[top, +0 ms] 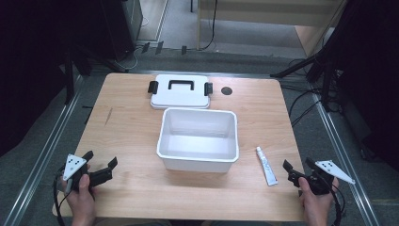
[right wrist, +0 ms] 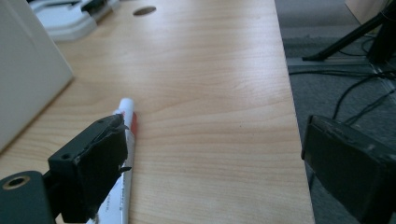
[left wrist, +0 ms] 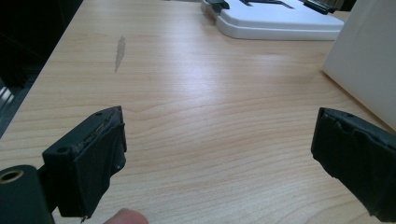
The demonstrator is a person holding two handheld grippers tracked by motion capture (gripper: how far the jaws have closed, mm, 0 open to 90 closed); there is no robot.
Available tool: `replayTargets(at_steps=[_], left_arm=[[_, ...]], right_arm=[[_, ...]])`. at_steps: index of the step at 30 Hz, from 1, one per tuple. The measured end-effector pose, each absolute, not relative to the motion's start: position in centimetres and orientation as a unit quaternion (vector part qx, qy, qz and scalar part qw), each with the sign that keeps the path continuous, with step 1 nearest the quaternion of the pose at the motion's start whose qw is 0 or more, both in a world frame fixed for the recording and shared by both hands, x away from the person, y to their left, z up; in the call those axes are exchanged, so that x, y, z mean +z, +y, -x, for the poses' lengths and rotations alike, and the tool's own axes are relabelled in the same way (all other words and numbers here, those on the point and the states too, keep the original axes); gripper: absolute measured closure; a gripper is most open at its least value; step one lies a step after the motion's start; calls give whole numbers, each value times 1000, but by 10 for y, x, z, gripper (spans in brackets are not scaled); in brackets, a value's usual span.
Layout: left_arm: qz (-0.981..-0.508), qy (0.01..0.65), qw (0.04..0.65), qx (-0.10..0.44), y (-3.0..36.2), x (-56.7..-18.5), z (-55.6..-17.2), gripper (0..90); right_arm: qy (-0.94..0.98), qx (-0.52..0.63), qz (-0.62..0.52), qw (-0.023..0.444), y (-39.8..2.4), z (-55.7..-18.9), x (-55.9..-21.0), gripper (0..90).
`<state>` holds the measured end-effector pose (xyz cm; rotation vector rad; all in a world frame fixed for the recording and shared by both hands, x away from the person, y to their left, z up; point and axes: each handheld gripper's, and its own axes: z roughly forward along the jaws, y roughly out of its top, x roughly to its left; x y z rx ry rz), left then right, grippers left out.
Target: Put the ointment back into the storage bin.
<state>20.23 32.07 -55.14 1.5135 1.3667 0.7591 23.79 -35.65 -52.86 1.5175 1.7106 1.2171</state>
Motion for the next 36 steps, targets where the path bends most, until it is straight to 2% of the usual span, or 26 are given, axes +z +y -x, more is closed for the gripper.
replayTargets(at_steps=[5,8,13,16,17,22,35,36], left_arm=[[-608,564,465,309,323,-551,-203,38],[-602,567,465,315,323,-551,-202,38],[-589,576,479,303,328,-552,-202,38],[-593,572,477,307,327,-552,-201,38],[-597,569,471,312,325,-552,-202,38],[-605,569,457,319,322,-551,-203,38],[-599,580,441,332,319,-551,-203,59],[-598,579,444,330,320,-551,-203,59]], right_arm=[[654,418,-565,279,-351,-240,-520,69],[653,396,-579,286,-356,-237,-504,70],[659,376,-589,278,-363,-234,-492,97],[676,342,-604,248,-362,-237,-486,128],[695,329,-599,222,-359,-237,-483,128],[747,270,-577,191,-341,-241,-475,127],[798,160,-559,159,-309,-264,-454,129],[799,144,-563,151,-304,-269,-451,155]])
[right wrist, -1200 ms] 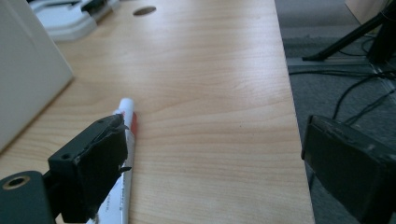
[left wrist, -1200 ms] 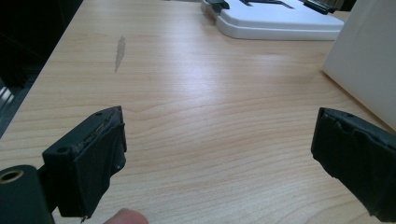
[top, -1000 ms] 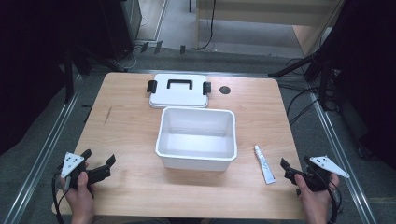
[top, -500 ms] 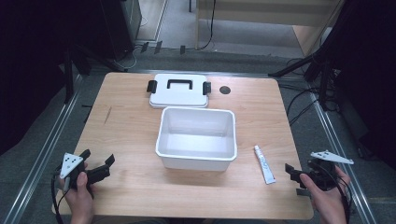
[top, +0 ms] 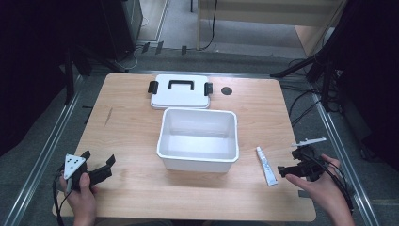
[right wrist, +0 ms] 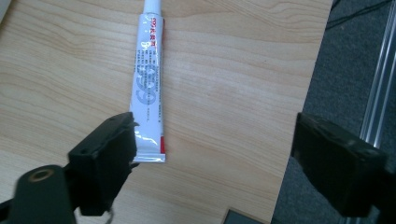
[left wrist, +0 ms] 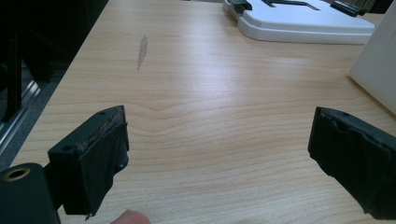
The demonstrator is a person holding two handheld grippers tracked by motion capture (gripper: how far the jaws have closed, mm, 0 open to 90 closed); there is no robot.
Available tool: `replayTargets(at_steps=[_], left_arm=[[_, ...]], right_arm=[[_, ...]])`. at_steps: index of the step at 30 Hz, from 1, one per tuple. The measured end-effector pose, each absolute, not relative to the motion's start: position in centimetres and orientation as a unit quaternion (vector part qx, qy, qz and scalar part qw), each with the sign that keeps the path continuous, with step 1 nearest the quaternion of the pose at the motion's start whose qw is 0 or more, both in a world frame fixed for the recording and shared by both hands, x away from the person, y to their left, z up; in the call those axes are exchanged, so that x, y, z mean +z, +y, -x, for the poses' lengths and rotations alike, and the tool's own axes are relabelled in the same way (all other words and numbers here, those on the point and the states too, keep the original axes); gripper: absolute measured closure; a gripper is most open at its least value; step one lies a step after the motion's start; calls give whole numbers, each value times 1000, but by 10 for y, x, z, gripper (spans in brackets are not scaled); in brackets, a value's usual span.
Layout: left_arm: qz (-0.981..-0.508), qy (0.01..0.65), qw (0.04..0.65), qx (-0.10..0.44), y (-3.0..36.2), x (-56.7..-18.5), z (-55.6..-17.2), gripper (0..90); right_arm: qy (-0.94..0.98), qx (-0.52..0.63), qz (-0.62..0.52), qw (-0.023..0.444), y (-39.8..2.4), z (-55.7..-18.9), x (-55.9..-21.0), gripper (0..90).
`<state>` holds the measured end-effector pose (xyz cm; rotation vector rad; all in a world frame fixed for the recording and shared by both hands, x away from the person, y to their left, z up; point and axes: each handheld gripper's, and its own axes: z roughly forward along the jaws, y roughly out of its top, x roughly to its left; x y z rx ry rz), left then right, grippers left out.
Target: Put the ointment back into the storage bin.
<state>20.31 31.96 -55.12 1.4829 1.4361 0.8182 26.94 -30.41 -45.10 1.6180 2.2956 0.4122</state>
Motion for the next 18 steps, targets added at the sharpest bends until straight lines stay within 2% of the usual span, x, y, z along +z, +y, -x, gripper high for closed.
replayTargets(at_steps=[5,6,7,8,11,12,13,15,18], left_arm=[[-593,582,455,320,323,-551,-203,59],[-588,584,465,311,326,-552,-203,60],[-588,584,465,311,326,-552,-203,60],[-585,585,470,306,327,-552,-203,60],[-586,584,472,304,328,-552,-202,62],[-587,583,471,305,327,-552,-202,70],[-589,582,469,307,327,-552,-202,70],[-595,578,466,308,325,-552,-202,70],[-598,577,460,313,323,-552,-202,84]], right_arm=[[805,111,-564,143,-290,-277,-446,217],[812,104,-557,139,-283,-279,-443,268],[812,104,-557,139,-283,-279,-443,268],[815,95,-555,137,-278,-282,-443,338],[819,84,-553,131,-275,-286,-444,369],[821,81,-552,120,-274,-289,-445,442],[821,81,-552,120,-274,-289,-445,442],[823,82,-553,102,-273,-293,-447,525],[827,79,-550,82,-271,-297,-450,538]])
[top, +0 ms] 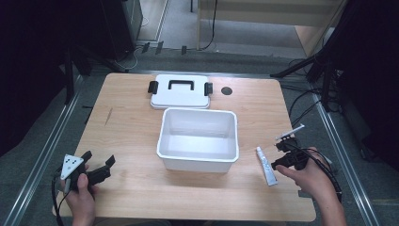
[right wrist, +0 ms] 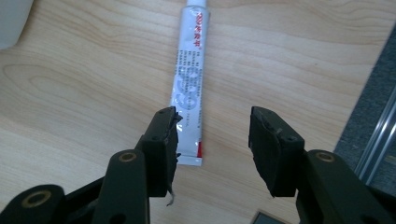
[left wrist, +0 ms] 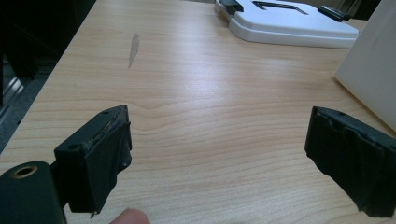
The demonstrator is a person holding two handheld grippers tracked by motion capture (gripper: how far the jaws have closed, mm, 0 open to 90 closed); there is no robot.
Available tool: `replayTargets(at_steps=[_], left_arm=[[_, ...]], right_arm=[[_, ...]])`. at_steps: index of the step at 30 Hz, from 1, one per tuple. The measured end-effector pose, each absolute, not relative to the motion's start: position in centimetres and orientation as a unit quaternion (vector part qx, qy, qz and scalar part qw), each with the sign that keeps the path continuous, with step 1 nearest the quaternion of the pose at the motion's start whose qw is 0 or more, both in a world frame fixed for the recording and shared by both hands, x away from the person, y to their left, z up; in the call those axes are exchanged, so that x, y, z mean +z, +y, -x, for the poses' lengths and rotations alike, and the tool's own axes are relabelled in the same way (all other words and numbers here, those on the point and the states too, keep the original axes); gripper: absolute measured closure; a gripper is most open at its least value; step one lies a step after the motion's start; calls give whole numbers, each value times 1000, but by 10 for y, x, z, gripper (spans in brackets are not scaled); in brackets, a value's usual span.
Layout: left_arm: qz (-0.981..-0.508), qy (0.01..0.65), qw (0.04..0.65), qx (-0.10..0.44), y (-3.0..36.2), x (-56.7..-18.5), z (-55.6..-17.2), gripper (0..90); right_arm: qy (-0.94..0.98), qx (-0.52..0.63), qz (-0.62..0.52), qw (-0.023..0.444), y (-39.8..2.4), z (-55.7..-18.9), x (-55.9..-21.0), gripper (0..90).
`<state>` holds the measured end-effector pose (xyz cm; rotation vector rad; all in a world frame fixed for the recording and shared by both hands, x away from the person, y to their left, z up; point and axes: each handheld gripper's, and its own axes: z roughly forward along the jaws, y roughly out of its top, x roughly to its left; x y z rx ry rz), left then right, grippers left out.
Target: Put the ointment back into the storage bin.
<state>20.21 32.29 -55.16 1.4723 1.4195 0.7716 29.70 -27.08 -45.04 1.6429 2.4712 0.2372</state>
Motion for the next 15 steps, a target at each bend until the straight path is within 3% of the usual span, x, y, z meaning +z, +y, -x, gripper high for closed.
replayTargets(at_steps=[2,15], left_arm=[[-596,579,458,316,323,-552,-202,150],[-600,575,460,313,322,-552,-201,106]], right_arm=[[833,72,-543,75,-270,-299,-454,575],[830,69,-551,53,-258,-315,-467,533]])
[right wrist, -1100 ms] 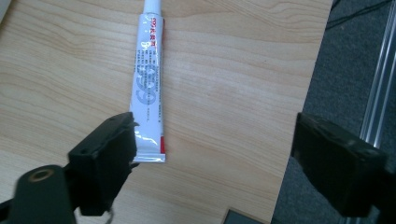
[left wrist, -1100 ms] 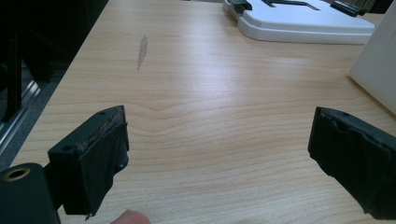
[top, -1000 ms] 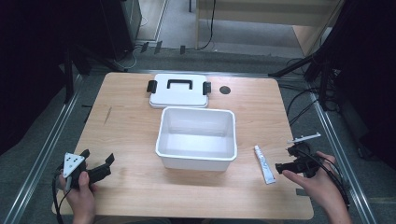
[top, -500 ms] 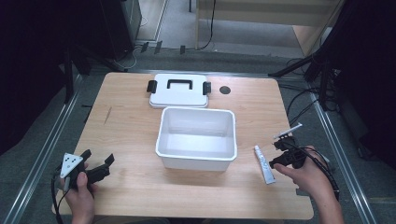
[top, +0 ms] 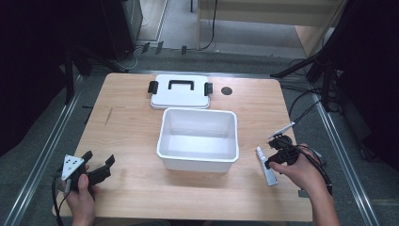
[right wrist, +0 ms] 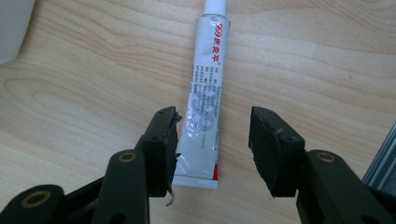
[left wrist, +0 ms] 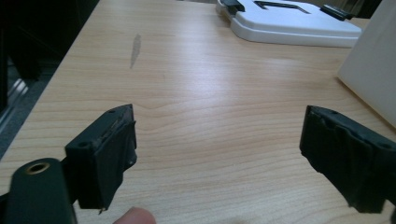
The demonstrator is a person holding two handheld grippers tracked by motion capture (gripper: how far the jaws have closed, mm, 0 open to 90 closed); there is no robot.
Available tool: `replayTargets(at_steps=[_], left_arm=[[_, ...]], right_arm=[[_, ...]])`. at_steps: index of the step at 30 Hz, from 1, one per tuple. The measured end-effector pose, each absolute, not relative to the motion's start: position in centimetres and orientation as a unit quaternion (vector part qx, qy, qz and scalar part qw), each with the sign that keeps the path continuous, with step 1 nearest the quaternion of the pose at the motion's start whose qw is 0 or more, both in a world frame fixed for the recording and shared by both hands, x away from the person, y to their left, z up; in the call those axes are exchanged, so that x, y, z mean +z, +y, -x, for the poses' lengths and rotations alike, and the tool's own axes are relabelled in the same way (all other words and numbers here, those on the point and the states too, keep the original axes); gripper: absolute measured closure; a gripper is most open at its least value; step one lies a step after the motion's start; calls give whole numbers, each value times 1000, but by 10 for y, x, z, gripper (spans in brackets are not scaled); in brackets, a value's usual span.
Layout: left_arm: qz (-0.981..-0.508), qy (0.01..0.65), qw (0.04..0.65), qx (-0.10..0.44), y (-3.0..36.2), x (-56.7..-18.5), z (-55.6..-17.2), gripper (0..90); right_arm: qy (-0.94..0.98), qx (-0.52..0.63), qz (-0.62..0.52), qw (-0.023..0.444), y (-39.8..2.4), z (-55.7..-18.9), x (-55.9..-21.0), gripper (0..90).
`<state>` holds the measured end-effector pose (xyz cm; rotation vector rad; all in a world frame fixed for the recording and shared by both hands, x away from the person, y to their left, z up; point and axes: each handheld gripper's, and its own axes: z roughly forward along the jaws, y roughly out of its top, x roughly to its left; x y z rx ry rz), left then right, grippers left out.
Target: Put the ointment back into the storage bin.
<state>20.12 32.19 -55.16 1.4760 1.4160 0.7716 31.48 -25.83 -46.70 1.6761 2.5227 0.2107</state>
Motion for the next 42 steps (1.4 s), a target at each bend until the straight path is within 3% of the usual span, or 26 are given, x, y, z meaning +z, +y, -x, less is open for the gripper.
replayTargets(at_steps=[9,14,23,31,42], left_arm=[[-602,573,459,313,322,-552,-201,86],[-612,566,461,305,321,-551,-201,16],[-607,565,471,300,323,-552,-199,16],[-611,563,472,294,323,-552,-198,16],[-611,566,472,289,324,-552,-198,16]], right_arm=[[831,56,-552,52,-252,-326,-478,551],[827,47,-559,44,-247,-330,-484,570],[823,27,-565,50,-241,-334,-495,598],[818,27,-574,32,-245,-336,-502,692],[819,25,-573,34,-244,-337,-501,710]])
